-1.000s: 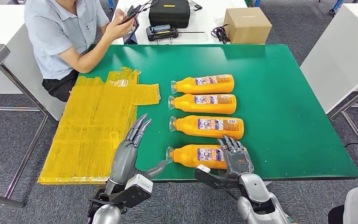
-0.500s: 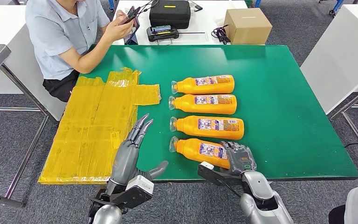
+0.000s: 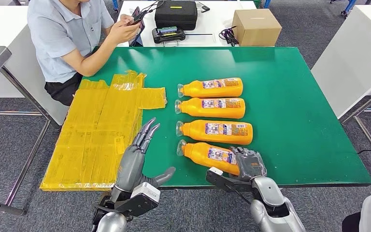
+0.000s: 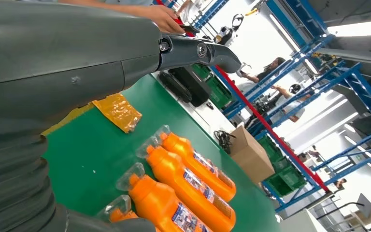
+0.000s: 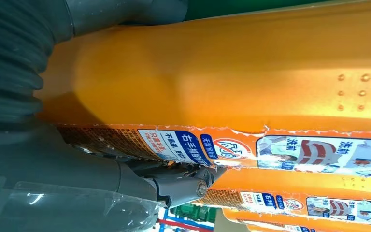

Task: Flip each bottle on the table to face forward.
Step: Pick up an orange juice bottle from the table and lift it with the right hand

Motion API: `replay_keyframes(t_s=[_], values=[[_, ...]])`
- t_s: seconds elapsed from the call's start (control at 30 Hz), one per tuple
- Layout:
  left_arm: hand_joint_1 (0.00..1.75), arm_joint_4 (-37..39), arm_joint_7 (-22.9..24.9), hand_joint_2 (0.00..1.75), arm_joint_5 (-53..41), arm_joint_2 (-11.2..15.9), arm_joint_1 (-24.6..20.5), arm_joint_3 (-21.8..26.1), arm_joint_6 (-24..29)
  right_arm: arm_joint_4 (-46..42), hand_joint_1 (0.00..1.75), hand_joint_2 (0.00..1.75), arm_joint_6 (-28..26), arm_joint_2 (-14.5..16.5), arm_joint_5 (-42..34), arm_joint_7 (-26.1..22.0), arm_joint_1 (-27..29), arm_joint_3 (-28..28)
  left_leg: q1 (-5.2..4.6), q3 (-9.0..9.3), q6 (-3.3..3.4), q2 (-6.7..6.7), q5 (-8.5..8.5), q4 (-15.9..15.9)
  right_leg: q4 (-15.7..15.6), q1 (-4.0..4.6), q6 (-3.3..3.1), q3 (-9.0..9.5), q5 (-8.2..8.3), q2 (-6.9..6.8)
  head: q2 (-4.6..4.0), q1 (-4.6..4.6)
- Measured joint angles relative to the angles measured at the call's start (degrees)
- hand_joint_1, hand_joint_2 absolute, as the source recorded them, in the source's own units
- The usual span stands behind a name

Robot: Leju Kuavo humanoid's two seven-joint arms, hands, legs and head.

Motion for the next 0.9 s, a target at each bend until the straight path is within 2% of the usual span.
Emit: replay_keyframes(t_s=[0.2,0.3,0.47,0.67,0.8,0.9], values=[[0.00,1.3,-1.8,1.75,6.5,0.0,-0.7,-0.4,-0.3,1.4,1.75,1.75,1.5,-2.1,-18.6,-9.5,0.5,-3.5,0.00,0.48,0.03,0.05,-0.26,0.0,-0.1,0.01,0.00,0.01,-0.12,0.03,0.00,0.02],[0.00,2.2,-2.1,1.75,14.7,0.0,-1.0,-0.2,-1.8,0.9,1.75,1.75,2.7,-2.6,-27.0,-13.2,1.6,-4.7,0.01,0.69,0.02,0.10,-0.39,0.0,-0.1,0.02,0.07,0.39,-0.20,0.10,0.00,0.02],[0.00,4.8,-2.0,1.75,30.4,0.0,-1.7,0.6,-6.1,-2.2,1.75,1.75,6.4,-2.6,-38.5,-16.4,3.8,-5.0,0.04,0.70,0.00,0.26,-0.36,0.0,-0.1,0.06,0.06,0.66,-0.16,0.20,0.00,0.00],[0.00,10.0,-1.9,1.75,43.0,-0.2,-2.2,1.9,-10.5,-4.9,1.75,1.75,7.7,-1.8,-44.6,-17.5,5.0,-4.6,0.04,0.52,0.01,0.25,-0.34,0.0,-0.1,0.06,0.07,0.55,-0.17,0.19,0.00,0.01],[0.00,13.1,-3.2,1.75,47.1,-0.2,-2.1,2.2,-11.0,-5.5,1.75,1.75,8.0,-1.3,-45.7,-17.9,5.4,-4.3,0.03,0.35,0.04,0.19,-0.32,0.0,-0.1,0.04,0.08,0.46,-0.18,0.16,0.00,0.01],[0.00,15.0,-2.4,1.75,50.5,-0.2,-2.2,2.3,-13.0,-6.1,1.75,1.75,8.5,-0.7,-47.0,-19.0,5.4,-3.9,0.01,0.25,0.04,0.18,-0.32,0.0,-0.1,0.02,0.09,0.39,-0.18,0.16,0.00,0.01]])
